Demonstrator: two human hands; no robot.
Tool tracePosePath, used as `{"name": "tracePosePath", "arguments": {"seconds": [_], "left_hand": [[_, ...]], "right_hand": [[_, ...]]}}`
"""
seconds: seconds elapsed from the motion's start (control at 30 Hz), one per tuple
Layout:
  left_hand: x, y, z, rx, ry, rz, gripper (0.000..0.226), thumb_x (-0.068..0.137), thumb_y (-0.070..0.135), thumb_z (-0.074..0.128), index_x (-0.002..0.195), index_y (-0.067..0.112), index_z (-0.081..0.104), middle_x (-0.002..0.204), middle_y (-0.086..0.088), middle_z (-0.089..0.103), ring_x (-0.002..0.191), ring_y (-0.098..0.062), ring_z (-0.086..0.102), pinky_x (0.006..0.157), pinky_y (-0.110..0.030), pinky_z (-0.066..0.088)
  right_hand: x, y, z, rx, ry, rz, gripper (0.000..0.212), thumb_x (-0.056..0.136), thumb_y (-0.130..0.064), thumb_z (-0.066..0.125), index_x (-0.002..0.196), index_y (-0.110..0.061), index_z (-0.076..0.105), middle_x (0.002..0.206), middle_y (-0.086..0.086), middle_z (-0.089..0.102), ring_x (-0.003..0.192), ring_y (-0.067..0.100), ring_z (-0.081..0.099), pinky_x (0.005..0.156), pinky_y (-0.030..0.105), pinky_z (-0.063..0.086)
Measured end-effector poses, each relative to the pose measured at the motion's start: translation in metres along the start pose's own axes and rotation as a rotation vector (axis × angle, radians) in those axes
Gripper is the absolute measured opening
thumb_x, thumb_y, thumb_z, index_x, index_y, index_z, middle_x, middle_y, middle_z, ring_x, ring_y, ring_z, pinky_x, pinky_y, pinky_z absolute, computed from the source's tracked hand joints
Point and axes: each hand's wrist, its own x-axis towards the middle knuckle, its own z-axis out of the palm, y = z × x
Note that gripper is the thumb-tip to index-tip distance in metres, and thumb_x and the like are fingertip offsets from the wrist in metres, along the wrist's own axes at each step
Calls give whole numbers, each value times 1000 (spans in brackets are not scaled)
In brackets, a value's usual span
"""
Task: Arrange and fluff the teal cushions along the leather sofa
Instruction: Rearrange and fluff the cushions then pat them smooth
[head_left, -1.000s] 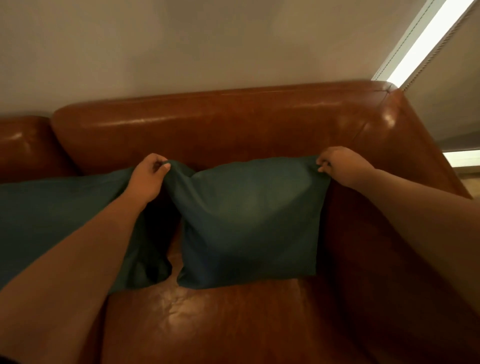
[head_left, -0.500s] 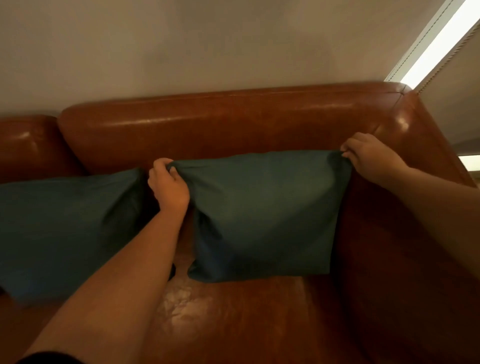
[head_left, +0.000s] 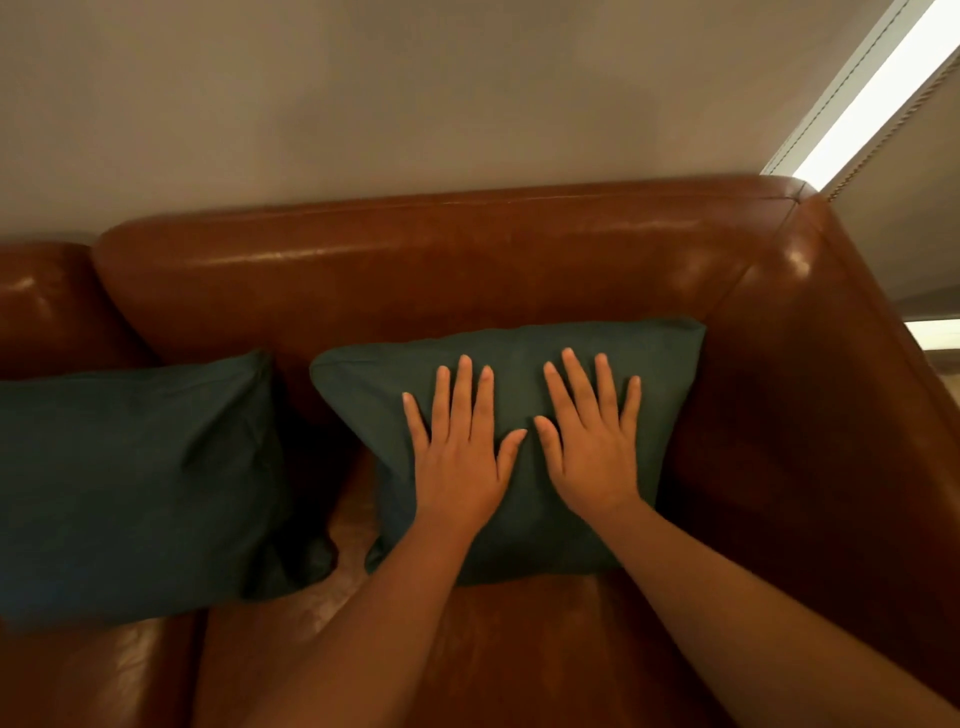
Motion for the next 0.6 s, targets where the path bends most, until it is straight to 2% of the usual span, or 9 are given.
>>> {"name": "tracePosePath", "arguments": {"seconds": [0.2, 0.47, 0.6], "left_hand": [[26, -6, 22, 35, 54, 34, 54, 96, 58, 15, 147, 42, 10, 157, -13, 15, 144, -32, 11, 112, -62, 4], [57, -17, 56, 33, 176, 54, 51, 98, 55, 14, 147, 45, 1, 154, -14, 11, 143, -33, 2, 110, -64, 3], [70, -23, 71, 43, 218, 87, 53, 98, 55, 21, 147, 45, 2, 153, -15, 11, 143, -34, 2, 111, -65, 5]], "right_hand": [[27, 6, 21, -56, 41, 15, 55, 100, -46, 22, 147, -20, 34, 155, 3, 29, 144, 30, 18, 114, 59, 9], [56, 10, 45, -106, 111, 24, 54, 99, -45, 30, 148, -24, 27, 156, 1, 26, 144, 30, 17, 114, 58, 7], [66, 12, 57, -136, 145, 34, 55, 98, -46, 32, 148, -24, 26, 156, 1, 27, 143, 30, 16, 114, 56, 3]]}}
